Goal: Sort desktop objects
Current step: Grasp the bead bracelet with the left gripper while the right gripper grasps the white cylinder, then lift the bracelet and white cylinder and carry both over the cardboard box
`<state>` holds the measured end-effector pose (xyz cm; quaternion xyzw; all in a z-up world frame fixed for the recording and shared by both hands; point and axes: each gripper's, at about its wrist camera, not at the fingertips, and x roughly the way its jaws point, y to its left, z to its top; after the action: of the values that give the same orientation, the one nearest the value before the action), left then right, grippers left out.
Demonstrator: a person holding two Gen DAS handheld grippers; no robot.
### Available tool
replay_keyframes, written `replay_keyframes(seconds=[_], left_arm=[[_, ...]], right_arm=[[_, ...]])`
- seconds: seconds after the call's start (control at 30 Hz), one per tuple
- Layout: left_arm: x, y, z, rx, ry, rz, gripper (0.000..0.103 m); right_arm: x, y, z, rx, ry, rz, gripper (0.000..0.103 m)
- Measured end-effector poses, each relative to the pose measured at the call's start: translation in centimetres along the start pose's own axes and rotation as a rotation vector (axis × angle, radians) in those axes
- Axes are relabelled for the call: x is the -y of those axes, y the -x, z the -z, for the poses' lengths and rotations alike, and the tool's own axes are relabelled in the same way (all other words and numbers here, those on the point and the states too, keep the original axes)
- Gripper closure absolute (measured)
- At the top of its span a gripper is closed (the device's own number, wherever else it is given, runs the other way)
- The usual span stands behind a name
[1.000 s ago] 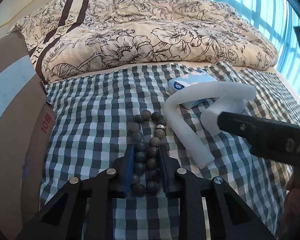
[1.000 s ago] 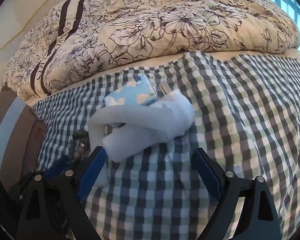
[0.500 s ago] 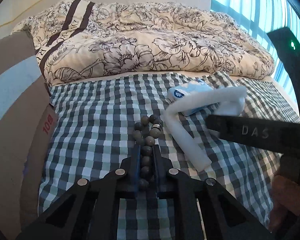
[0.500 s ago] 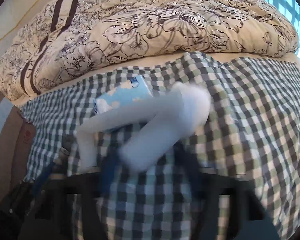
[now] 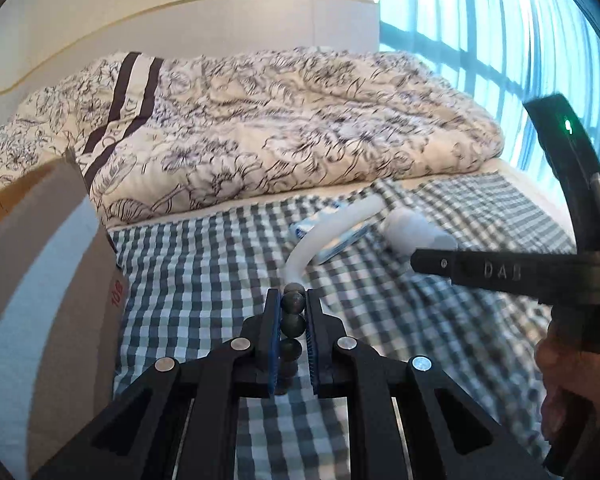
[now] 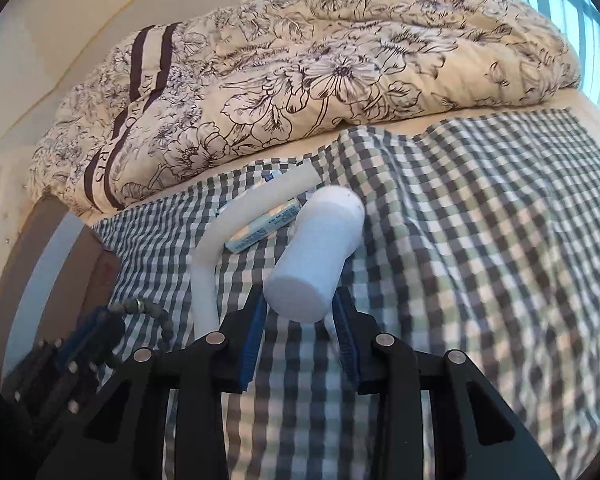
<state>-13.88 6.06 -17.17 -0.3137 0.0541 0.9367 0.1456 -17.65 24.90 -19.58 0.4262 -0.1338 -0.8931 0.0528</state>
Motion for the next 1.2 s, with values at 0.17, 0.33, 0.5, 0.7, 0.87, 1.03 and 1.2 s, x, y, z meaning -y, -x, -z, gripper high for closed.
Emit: replay_keyframes(seconds=[0.17,0.33,0.5,0.7,0.87,1.03,1.2], left_arm=[[0.4,1.7,-0.8,0.022,-0.005,0.035,0.092],[0.6,3.0,-1.3,0.036,-0.002,0.062,0.092],[0.6,4.0,-1.7,0.044,0.005,0.078,0.092],[0.6,5.2,-1.9,0.059,0.016,0.090,0.092],[0.6,6.6,-2.2,0.082,0.013,0.096,0.092],[0.6,7.5,-2.4,0.090,0.017,0.099,0.092],[0.3,8.7,-2.7,0.113,0.022,0.099,0.092]], right_arm=[[0.5,2.9,1.7,0.030,0.015,0.003,0.071],[0.6,5.5,3.3,0.054,0.030,0.011,0.072],[0.7,7.1,5.2,0.034,0.049,0.017,0.072],[1.3,6.0,7.1,0.014,0.048,0.070,0.057],[1.4,4.5,6.9,0.023,0.072,0.102,0.041],[1.5,2.5,7.1,-0.062,0.096,0.115,0.067],[1.1,4.2,7.2,-0.049,0.112,0.110,0.071]])
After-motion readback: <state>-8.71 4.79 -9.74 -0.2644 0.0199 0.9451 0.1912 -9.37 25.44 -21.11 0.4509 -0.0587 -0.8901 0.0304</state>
